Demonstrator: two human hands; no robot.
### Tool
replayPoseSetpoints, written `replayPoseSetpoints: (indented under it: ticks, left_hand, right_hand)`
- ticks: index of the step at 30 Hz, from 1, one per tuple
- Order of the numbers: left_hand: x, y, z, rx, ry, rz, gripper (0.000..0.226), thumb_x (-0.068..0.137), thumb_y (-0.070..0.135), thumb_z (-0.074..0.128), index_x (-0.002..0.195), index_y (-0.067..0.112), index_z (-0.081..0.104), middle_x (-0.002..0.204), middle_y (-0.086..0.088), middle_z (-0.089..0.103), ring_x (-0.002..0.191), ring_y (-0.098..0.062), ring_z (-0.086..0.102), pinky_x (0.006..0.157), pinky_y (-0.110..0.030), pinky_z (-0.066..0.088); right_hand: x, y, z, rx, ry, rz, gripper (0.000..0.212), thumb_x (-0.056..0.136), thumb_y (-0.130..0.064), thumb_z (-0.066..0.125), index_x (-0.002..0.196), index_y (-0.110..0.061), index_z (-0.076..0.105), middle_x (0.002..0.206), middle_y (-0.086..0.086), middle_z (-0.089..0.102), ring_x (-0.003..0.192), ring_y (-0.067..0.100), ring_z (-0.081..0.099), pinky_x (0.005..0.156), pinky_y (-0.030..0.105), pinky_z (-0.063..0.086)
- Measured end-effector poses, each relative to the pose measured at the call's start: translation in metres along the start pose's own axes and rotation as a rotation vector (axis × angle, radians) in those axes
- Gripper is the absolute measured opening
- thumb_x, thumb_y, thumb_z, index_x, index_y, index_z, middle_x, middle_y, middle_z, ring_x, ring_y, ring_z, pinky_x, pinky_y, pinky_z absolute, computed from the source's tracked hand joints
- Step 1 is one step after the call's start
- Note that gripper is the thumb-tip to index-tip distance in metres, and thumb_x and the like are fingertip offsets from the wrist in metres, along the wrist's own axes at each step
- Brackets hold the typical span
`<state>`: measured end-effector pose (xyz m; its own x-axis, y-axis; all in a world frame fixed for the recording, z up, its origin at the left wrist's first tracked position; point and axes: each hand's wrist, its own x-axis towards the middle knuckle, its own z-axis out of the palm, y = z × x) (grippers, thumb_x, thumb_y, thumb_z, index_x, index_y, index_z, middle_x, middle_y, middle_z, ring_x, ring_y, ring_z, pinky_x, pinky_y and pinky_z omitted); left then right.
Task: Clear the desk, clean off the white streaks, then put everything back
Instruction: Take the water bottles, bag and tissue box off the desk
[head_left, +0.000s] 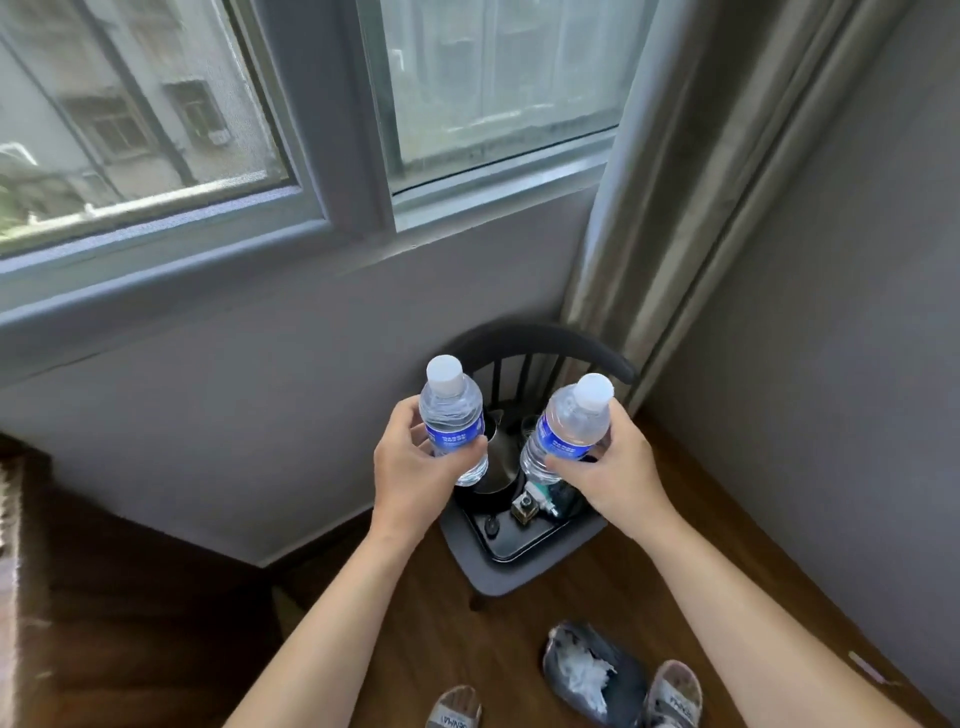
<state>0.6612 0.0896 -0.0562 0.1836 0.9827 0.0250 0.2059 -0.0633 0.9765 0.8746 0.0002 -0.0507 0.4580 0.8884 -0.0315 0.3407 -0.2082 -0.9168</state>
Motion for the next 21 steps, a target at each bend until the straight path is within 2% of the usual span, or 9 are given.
replayPoseSetpoints:
  ticks: [2,5,7,10,13,16,17,21]
  left_hand:
    - [0.0,0.001,0.022,0.011,0.068,-0.015,0.058,0.073,0.021,0.096,0.121,0.027,0.063,0.112,0.019,0.072,0.105,-0.002,0.07,0.083,-0.043,0.064]
    - [0.0,0.007,0.053,0.041,0.178,-0.031,0.06,0.071,0.017,0.097,0.121,0.02,0.063,0.11,0.014,0.073,0.102,-0.001,0.07,0.09,-0.029,0.061]
    - [0.005,0.011,0.068,0.057,0.228,-0.06,0.06,0.07,0.018,0.098,0.119,0.02,0.062,0.109,0.011,0.073,0.1,-0.003,0.071,0.09,-0.028,0.061]
    - [0.023,0.015,0.083,0.096,0.261,-0.077,0.059,0.068,0.021,0.097,0.113,0.023,0.06,0.105,0.011,0.073,0.097,-0.006,0.071,0.087,-0.032,0.06]
    - [0.048,0.016,0.096,0.105,0.304,-0.096,0.055,0.068,0.019,0.096,0.11,0.022,0.062,0.101,0.014,0.072,0.093,0.0,0.069,0.084,-0.025,0.057]
    - [0.077,0.003,0.104,0.108,0.306,-0.126,0.053,0.067,0.022,0.097,0.109,0.024,0.065,0.101,0.015,0.074,0.093,0.001,0.069,0.084,-0.025,0.057]
    - [0.086,-0.005,0.107,0.105,0.304,-0.143,0.052,0.066,0.023,0.097,0.109,0.024,0.066,0.1,0.015,0.074,0.091,0.002,0.069,0.083,-0.025,0.057]
    - [0.122,-0.038,0.124,0.131,0.326,-0.228,0.051,0.064,0.022,0.095,0.106,0.023,0.065,0.093,0.016,0.073,0.085,0.003,0.067,0.081,-0.025,0.055]
  right_hand:
    - [0.025,0.011,-0.013,0.005,-0.054,-0.038,0.069,0.072,-0.015,0.092,0.128,-0.034,0.057,0.118,-0.017,0.068,0.112,0.002,0.065,0.096,0.034,0.058]
    - [0.061,0.022,-0.034,0.02,-0.12,-0.083,0.063,0.071,-0.012,0.091,0.115,-0.042,0.058,0.11,-0.015,0.07,0.105,0.003,0.068,0.095,0.035,0.058]
    - [0.084,0.027,-0.044,0.008,-0.174,-0.093,0.059,0.068,-0.016,0.09,0.109,-0.044,0.058,0.108,-0.012,0.07,0.102,0.006,0.069,0.094,0.04,0.059]
    - [0.11,0.036,-0.052,0.002,-0.195,-0.085,0.056,0.067,-0.023,0.089,0.11,-0.042,0.059,0.105,-0.013,0.072,0.099,0.009,0.07,0.091,0.043,0.059]
    - [0.134,0.043,-0.049,0.001,-0.186,-0.044,0.053,0.068,-0.018,0.089,0.108,-0.038,0.061,0.097,-0.014,0.073,0.09,0.004,0.071,0.086,0.034,0.059]
    - [0.155,0.048,-0.039,-0.035,-0.154,-0.028,0.054,0.069,-0.017,0.091,0.108,-0.037,0.06,0.092,-0.02,0.072,0.082,-0.008,0.067,0.071,0.008,0.05]
    - [0.161,0.051,-0.034,-0.042,-0.137,-0.021,0.054,0.069,-0.017,0.092,0.109,-0.036,0.06,0.092,-0.021,0.071,0.081,-0.011,0.066,0.067,0.003,0.046]
    - [0.191,0.076,-0.013,-0.051,-0.101,-0.008,0.049,0.071,-0.015,0.089,0.107,-0.033,0.06,0.091,-0.02,0.069,0.084,-0.011,0.064,0.068,0.007,0.045]
